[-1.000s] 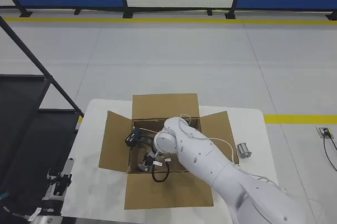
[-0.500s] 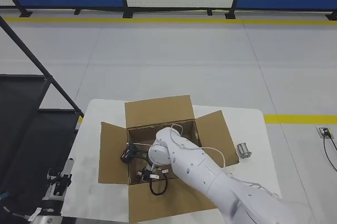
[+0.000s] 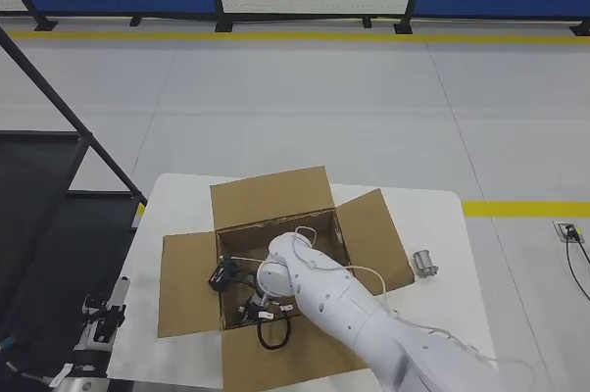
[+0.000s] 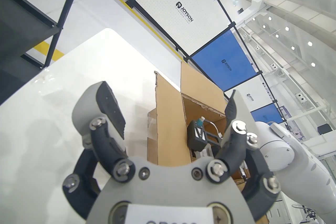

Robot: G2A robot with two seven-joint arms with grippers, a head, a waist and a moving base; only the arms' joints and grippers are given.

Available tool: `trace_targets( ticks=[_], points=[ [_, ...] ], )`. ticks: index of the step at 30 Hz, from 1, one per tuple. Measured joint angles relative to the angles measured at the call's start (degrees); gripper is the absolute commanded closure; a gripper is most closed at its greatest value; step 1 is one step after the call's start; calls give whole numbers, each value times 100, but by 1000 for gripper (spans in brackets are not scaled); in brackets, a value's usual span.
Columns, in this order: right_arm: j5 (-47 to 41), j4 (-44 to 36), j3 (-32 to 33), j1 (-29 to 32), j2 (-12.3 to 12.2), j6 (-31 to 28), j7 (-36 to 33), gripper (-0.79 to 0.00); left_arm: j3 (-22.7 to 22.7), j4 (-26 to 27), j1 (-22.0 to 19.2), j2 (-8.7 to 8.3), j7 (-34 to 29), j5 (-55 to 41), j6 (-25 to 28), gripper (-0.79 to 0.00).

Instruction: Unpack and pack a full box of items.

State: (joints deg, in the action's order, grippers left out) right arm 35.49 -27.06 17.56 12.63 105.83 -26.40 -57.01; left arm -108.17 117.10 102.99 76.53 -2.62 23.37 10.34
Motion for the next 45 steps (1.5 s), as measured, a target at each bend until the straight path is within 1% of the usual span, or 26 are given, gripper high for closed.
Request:
trace_targets(
  ticks=[4,8,16,22,29,30,31,33,35,36,37,39,45],
  points=[
    [45,221,25,-15,77,-11,135,-785,0,0,0,0,0,0,0,-785],
    [54,375,74,-57,114,-172,239,-785,0,0,0,0,0,0,0,-785],
    [103,531,210,-101,55,-678,560,-785,0,0,0,0,0,0,0,-785],
    [191,502,250,-35,34,-772,623,-785,0,0,0,0,0,0,0,-785],
    [367,541,236,19,72,-856,700,-785,0,0,0,0,0,0,0,-785],
    [387,555,234,25,79,-866,712,-745,0,0,0,0,0,0,0,-785],
    [407,583,234,29,90,-879,722,-730,0,0,0,0,0,0,0,-785],
    [424,623,237,38,108,-912,733,-730,0,0,0,0,0,0,0,-785],
    [456,670,236,49,136,-910,758,-711,0,0,0,0,0,0,0,-785],
    [468,692,237,51,148,-907,776,-653,0,0,0,0,0,0,0,-785],
    [482,724,241,51,162,-917,815,-613,0,0,0,0,0,0,0,-785],
    [504,776,246,53,182,-950,886,-588,0,0,0,0,0,0,0,-785],
    [618,918,232,86,265,-1047,1059,-622,0,0,0,0,0,0,0,-785]
  ],
)
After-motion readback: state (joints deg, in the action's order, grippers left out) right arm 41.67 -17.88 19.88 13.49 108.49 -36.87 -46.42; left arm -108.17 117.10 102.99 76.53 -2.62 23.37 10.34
